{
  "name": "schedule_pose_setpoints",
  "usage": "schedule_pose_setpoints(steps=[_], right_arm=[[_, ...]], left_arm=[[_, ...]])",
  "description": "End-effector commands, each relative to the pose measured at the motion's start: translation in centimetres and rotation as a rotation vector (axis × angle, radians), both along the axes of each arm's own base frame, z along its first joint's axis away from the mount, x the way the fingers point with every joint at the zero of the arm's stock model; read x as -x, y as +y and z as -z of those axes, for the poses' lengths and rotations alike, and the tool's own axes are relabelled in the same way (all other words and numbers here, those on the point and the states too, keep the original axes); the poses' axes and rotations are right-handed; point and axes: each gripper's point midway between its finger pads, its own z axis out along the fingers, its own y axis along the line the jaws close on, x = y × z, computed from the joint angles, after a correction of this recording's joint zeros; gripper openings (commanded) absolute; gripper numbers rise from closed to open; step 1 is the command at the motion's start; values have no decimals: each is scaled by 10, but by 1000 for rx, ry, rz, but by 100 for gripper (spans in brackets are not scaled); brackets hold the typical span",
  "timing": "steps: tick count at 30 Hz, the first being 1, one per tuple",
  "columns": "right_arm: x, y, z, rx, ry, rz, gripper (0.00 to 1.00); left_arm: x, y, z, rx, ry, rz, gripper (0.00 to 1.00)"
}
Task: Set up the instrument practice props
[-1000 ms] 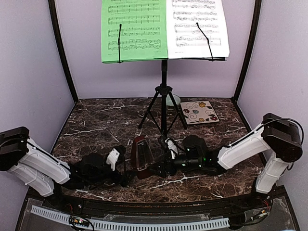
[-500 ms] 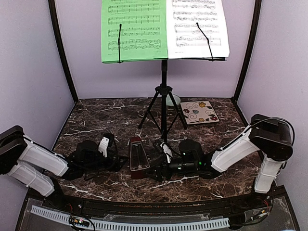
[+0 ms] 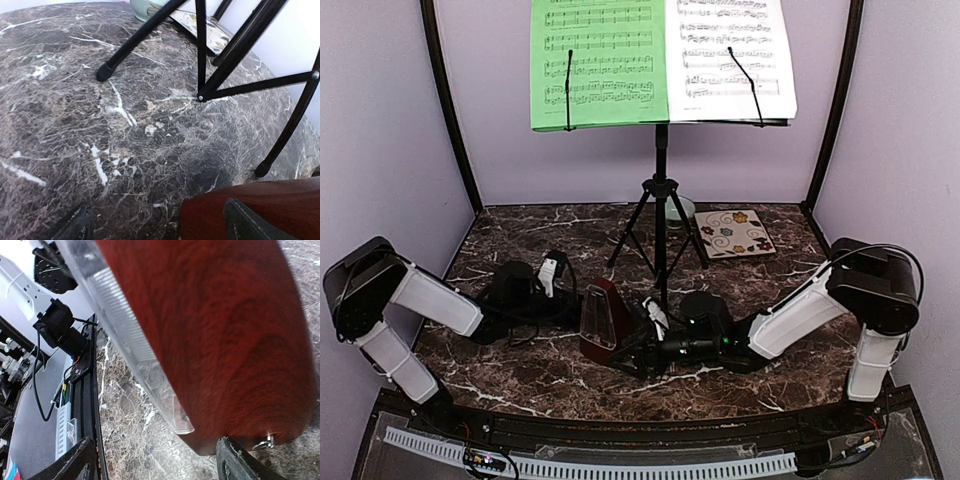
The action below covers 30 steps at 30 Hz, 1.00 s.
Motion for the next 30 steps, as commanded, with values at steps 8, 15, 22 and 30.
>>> schedule_pose_setpoints(steps=[8,15,22,30], right_arm=[[-35,-58,-30,-31,-79,296,84],[-48,-65,-18,-8,-39,347,81],[-50,-56,-18,-8,-27,331,81],[-51,-53,-21,-4,-26,326,81]], left_arm=[[35,47,-68,69,-36,-113,99],[86,23,-102,71,-152,42,99],[112,0,-100,95,-137,21,99],[104,-34,-89,1,-181,-71,99]])
